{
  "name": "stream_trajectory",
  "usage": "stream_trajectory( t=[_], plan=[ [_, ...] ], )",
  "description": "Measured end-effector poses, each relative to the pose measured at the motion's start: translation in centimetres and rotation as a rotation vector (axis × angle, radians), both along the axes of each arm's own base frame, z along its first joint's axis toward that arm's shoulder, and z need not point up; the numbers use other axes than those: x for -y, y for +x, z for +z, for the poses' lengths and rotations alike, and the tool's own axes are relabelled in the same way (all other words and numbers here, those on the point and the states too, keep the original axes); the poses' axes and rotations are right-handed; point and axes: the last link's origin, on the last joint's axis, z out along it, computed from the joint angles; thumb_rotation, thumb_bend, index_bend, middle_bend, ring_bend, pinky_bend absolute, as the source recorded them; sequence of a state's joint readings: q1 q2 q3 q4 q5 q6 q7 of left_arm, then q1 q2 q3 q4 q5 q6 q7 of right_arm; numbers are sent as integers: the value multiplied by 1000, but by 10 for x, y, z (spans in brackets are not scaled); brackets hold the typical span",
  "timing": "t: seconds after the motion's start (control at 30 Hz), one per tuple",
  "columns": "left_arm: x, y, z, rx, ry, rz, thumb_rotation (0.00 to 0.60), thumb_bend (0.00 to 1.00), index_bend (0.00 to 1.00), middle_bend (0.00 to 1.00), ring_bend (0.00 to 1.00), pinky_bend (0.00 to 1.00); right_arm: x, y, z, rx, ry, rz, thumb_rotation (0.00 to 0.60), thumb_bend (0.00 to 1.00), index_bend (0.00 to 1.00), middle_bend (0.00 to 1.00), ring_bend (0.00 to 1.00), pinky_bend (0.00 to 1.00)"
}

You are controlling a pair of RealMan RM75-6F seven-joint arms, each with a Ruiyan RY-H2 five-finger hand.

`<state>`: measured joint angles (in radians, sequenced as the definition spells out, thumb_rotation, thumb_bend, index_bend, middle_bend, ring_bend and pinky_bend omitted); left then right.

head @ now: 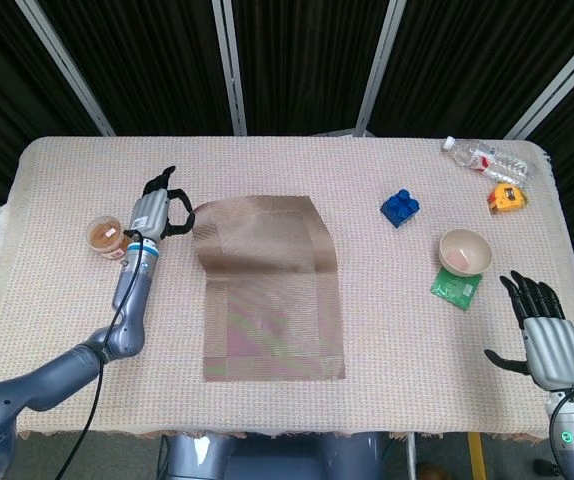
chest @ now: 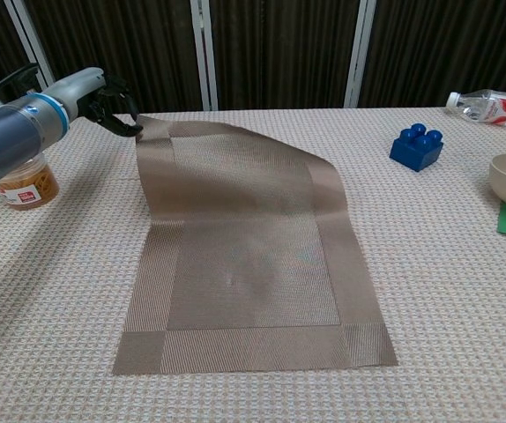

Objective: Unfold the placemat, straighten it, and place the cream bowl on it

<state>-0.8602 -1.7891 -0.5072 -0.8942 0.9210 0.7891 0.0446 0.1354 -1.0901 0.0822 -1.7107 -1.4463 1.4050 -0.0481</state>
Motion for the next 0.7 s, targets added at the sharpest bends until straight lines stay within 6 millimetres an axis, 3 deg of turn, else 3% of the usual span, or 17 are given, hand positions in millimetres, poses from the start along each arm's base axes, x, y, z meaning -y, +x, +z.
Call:
stream_trajectory(
  t=[0.23,0.43,0.7],
  plan=[
    [6,-11,22,-97,49,-46,600,52,0,0,0,0,-2,1,-2,2,12,8,600,0,0,0,0,0],
    [25,-23,55,-193,96,-112,600,52,0,0,0,0,-5,5,-9,-3,54,37,600,0,0,0,0,0],
    [82,-47,105,-295,97,-121,600,52,0,0,0,0,-9,17,-29,-14,202,125,600,0,0,0,0,0]
  ],
)
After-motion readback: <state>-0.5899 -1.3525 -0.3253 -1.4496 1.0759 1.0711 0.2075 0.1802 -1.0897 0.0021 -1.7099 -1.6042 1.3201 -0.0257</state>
